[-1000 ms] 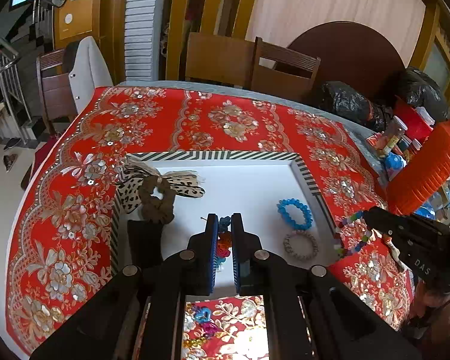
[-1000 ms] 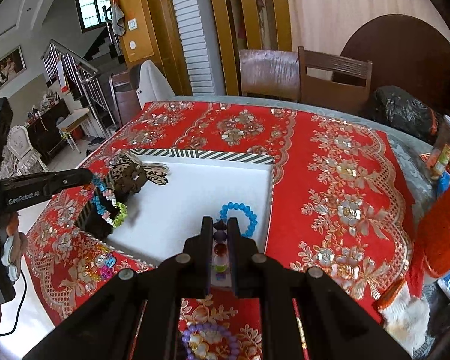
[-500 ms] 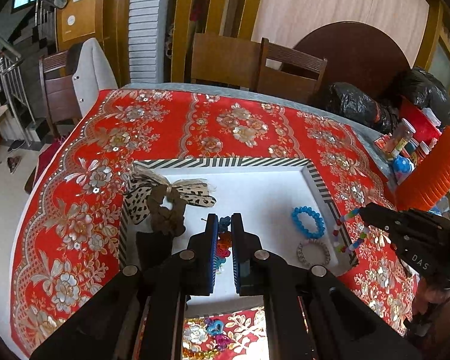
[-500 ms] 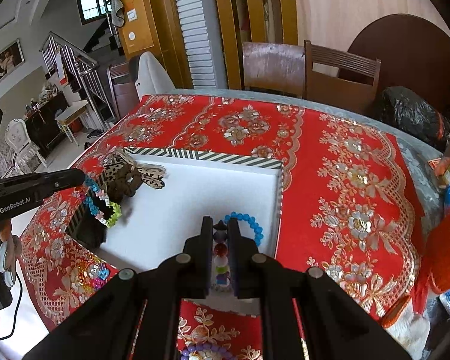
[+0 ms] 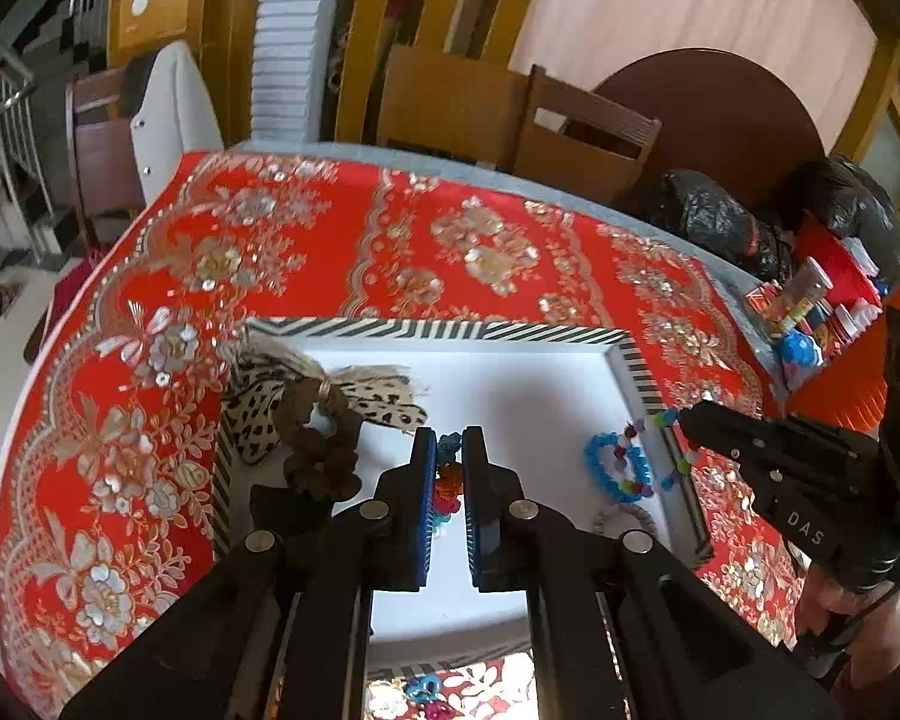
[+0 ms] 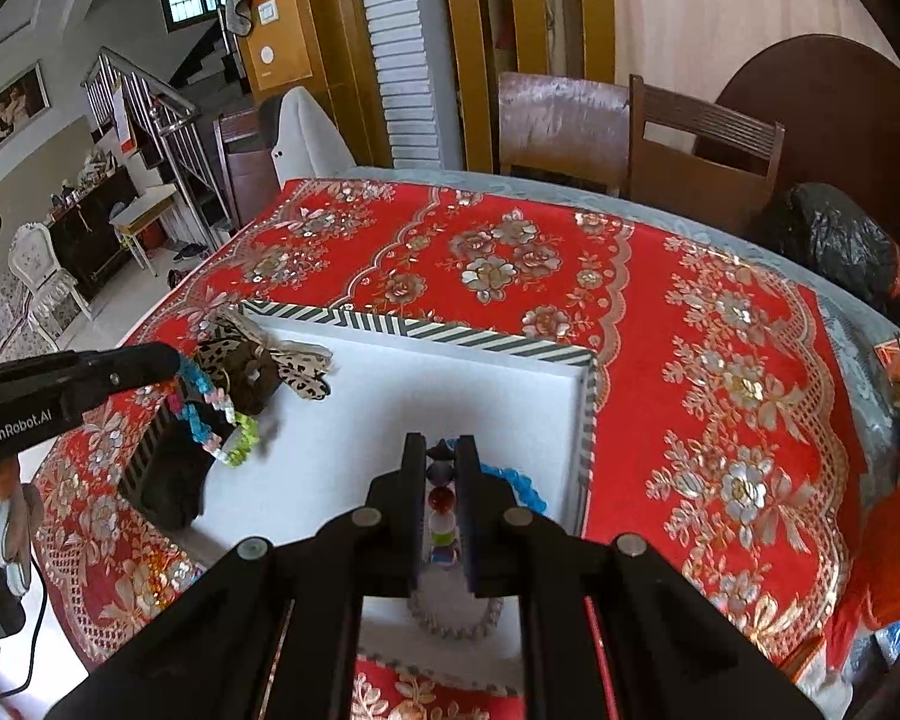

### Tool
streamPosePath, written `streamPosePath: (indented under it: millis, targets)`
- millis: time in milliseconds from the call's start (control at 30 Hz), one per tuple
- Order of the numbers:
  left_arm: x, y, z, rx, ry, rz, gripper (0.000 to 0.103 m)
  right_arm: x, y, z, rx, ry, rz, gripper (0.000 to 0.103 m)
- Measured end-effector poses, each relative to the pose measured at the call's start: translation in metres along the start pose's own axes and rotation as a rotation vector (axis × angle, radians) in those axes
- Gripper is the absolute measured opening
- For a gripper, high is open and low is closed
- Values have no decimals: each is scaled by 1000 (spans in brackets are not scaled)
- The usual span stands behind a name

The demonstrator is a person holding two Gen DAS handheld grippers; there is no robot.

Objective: Organize jewelry
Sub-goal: 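Carry the held beaded bracelets over the tray with both grippers, then lower the green bracelet into the tray with the left gripper while the right lowers the multicolor bracelet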

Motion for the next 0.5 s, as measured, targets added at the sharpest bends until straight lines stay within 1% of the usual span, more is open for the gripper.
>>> streamPosePath:
  millis: [133,267,400,500]
  targets:
    - [-10,16,-12,-41,-23,22,8,-4,22,9,-29,-9,-6,9]
    - [-20,29,-32,-90,-51,40,8,1,45,15,-50,6,-9,9]
    - [-26,36,-46,-120,-72,45,8,14,71,20,-77,13,-63,9]
    - [-26,39,-51,-131,-71,51,8,30,84,26,-67,50,-104,9]
Point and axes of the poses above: each gripper's, at about its wrist camera, not at the fingertips, and y roughly the way its jaws point, x to its right, z to its top, the point moved 2 cm from there along y, roughly the way its jaws point, and after that the axes turned 13 degrees about y, right-handed, at the moved point
